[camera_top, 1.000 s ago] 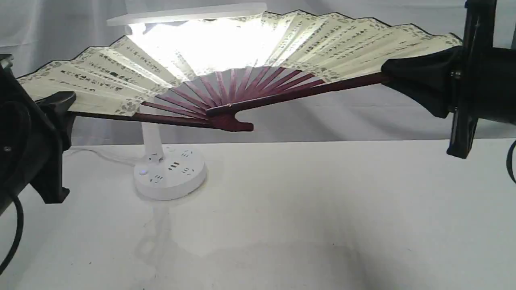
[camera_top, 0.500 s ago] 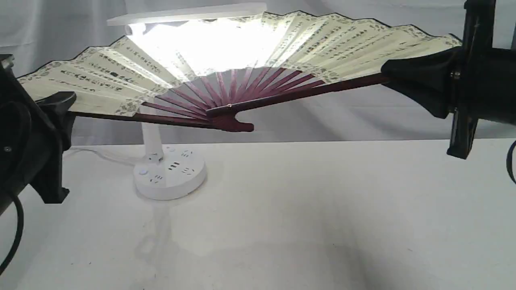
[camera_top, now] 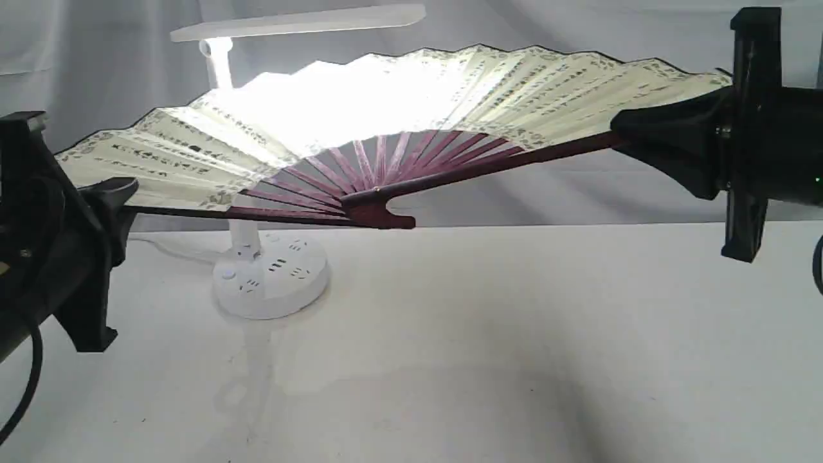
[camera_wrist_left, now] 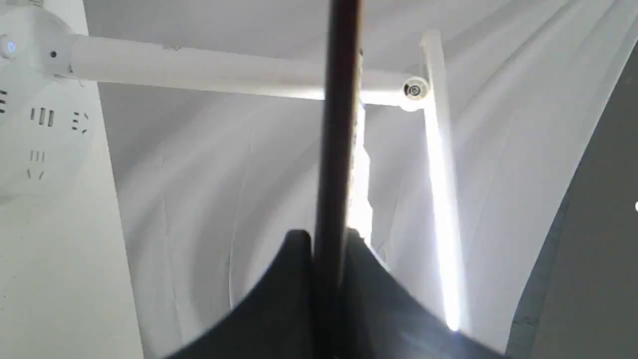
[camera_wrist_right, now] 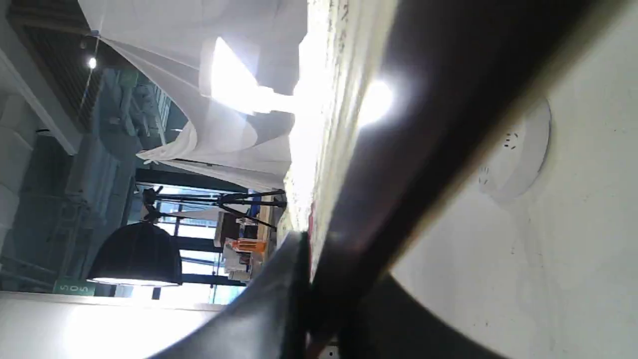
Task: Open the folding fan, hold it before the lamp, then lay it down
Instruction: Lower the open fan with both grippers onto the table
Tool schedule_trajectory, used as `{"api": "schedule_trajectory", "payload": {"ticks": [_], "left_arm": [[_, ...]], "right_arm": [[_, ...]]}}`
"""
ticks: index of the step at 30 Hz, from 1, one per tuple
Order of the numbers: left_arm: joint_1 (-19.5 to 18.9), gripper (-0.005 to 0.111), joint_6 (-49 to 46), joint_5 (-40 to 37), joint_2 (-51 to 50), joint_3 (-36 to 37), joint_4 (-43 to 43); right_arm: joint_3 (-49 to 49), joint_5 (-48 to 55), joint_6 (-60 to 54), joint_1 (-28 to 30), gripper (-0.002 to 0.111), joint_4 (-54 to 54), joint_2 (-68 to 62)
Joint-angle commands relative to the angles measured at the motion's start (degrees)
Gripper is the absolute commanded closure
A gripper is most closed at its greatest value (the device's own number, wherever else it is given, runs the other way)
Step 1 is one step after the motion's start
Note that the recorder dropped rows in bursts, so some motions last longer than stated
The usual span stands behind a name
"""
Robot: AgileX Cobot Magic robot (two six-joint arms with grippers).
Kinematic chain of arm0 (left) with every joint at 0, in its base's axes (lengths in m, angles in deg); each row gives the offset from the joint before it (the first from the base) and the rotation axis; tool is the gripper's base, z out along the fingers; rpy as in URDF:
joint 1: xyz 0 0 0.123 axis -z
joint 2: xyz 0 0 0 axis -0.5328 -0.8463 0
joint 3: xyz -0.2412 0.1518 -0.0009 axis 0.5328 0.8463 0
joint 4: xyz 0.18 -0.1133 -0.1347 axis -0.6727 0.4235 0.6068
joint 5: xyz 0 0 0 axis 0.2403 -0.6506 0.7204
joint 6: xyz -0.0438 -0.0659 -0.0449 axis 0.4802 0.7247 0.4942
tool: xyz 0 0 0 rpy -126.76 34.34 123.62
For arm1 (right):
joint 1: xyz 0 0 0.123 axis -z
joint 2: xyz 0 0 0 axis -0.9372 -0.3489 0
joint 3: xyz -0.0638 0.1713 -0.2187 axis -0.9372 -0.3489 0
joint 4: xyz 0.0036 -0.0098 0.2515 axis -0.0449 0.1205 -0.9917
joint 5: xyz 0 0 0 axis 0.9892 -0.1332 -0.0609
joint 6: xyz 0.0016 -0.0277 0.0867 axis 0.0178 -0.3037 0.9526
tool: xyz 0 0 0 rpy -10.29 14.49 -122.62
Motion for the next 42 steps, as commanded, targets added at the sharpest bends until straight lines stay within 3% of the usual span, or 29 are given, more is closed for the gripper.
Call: {"api": "schedule_trajectory", "payload": {"ticks": [1, 12, 19, 25, 30, 36, 42], "left_arm": [[-1.4, 0.107, -0.8, 3.4, 0.2, 0.2, 5.4], [-1.4, 0.107, -3.1, 0.3, -2.1, 0.3, 5.0], [-1.4, 0.107, -2.4, 0.3, -6.9, 0.3, -2.3], [-1.4, 0.107, 6.4, 0.9, -10.3, 0.3, -2.4], [-1.3, 0.107, 6.8, 0.9, -12.7, 0.3, -2.8], [2.2, 0.107, 10.8, 6.5, -17.9, -1.3, -2.1], [6.2, 0.107, 12.9, 6.6, -24.3, -6.3, -2.1]], "right_arm": [[0.3, -8.3, -2.1, 1.0, 0.108, 2.8, 0.3], [0.3, -7.4, -2.1, 1.2, 0.108, 6.4, -4.7], [0.0, -9.5, -2.1, 1.2, 0.108, 8.3, -7.5], [0.0, -10.0, -2.1, 1.3, 0.108, 8.4, -11.0], [0.0, -11.6, -2.1, 2.6, 0.108, 8.4, -13.6], [0.0, -11.7, -2.1, 4.8, 0.108, 7.9, -16.2], [0.0, -9.9, -3.4, 8.3, 0.108, 8.0, -19.3]]}}
